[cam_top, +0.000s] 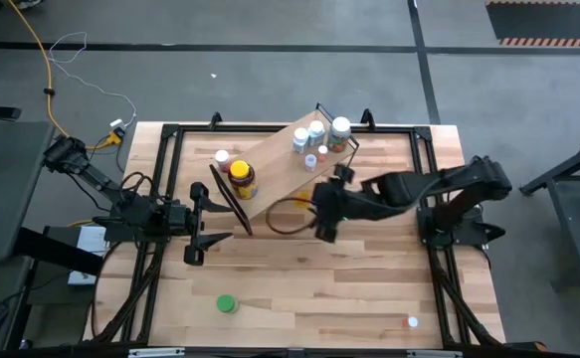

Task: Pick and place medicine bottles onto shelf by color
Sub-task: Put the orange medicine bottle on the shelf

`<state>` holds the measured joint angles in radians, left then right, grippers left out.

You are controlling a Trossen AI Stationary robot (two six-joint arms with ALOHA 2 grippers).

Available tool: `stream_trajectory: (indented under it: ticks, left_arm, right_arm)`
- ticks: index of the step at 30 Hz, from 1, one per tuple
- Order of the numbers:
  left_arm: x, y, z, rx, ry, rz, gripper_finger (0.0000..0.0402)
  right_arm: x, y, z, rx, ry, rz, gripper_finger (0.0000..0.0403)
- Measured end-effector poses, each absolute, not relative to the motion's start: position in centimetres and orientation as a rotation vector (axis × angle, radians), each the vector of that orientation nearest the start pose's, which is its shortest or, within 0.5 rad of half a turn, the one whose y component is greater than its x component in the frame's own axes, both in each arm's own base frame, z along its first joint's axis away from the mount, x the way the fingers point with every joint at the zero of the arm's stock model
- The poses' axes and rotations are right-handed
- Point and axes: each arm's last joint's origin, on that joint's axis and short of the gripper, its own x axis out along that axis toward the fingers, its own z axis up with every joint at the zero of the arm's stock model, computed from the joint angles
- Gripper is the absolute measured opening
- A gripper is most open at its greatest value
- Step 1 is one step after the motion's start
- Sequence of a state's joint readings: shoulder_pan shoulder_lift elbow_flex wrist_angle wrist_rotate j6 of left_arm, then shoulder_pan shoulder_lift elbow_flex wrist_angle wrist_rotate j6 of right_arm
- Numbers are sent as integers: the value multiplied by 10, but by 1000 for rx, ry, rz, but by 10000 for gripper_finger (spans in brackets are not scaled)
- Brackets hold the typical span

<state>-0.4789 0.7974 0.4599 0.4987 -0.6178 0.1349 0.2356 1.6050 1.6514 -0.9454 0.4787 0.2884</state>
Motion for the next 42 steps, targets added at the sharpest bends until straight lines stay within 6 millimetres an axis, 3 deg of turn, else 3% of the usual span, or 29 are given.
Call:
stream_trajectory:
  ticks: [6,11,19,27,34,42]
  left_arm:
    - [165,-67,283,50,-128,147,257]
    - [165,-67,281,47,-118,129,257]
    - [174,-75,274,38,-79,25,260]
    - [212,-92,268,107,35,47,286]
    - [246,-91,262,112,139,190,305]
    - [267,-81,254,45,213,187,306]
  right_arm:
    - [362,43,373,-23,824,-392,202]
    - [377,43,367,46,918,-202,202]
    - [372,75,363,11,960,-39,202]
    - [369,102,365,-10,923,28,202]
    - [372,110,368,-3,860,56,202]
    - [374,110,369,1,845,58,202]
